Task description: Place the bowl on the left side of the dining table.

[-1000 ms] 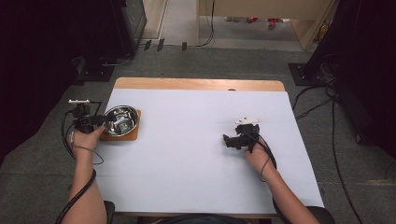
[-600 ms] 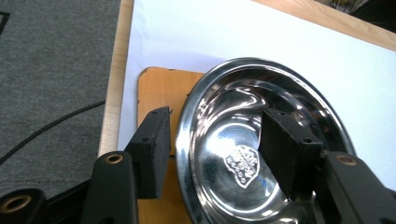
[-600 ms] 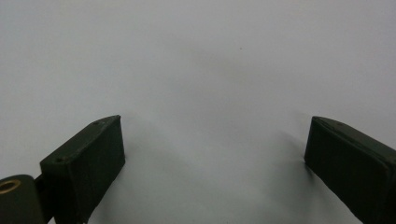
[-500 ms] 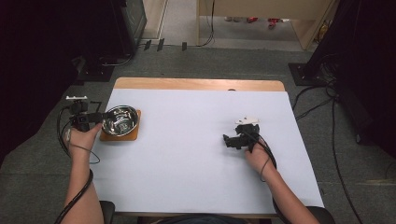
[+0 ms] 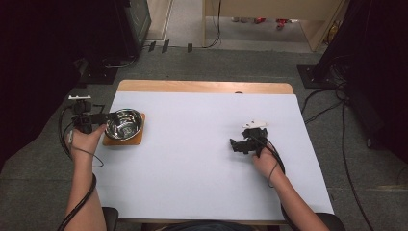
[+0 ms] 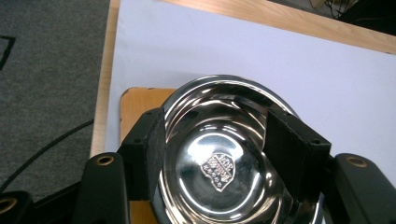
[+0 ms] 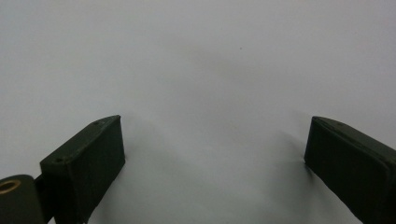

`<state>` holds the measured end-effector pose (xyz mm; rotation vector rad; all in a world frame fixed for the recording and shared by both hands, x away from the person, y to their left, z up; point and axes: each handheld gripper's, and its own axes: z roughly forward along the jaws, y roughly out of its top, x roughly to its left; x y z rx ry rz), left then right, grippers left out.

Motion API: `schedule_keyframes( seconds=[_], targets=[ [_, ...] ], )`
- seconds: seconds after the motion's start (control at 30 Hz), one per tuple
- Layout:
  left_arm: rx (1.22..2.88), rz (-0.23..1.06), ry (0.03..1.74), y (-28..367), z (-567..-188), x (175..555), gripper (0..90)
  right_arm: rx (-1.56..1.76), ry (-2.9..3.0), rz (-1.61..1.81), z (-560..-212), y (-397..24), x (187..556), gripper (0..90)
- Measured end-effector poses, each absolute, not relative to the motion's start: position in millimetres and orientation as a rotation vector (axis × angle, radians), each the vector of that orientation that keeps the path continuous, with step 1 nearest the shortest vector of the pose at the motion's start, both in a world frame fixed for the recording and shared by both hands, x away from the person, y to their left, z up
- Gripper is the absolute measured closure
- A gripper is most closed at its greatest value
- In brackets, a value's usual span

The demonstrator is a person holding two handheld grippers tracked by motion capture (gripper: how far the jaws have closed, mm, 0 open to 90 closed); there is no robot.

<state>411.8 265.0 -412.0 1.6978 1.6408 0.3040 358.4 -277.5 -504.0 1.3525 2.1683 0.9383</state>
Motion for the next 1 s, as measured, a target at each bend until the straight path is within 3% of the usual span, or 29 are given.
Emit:
schedule_keyframes(
  seconds=[1.0],
  targets=[
    [1.841,0.217,1.436,192.4,-415.1,417.9,34.6,1.353,2.168,0.937,-504.0,-277.4,358.3,4.7]
  ],
)
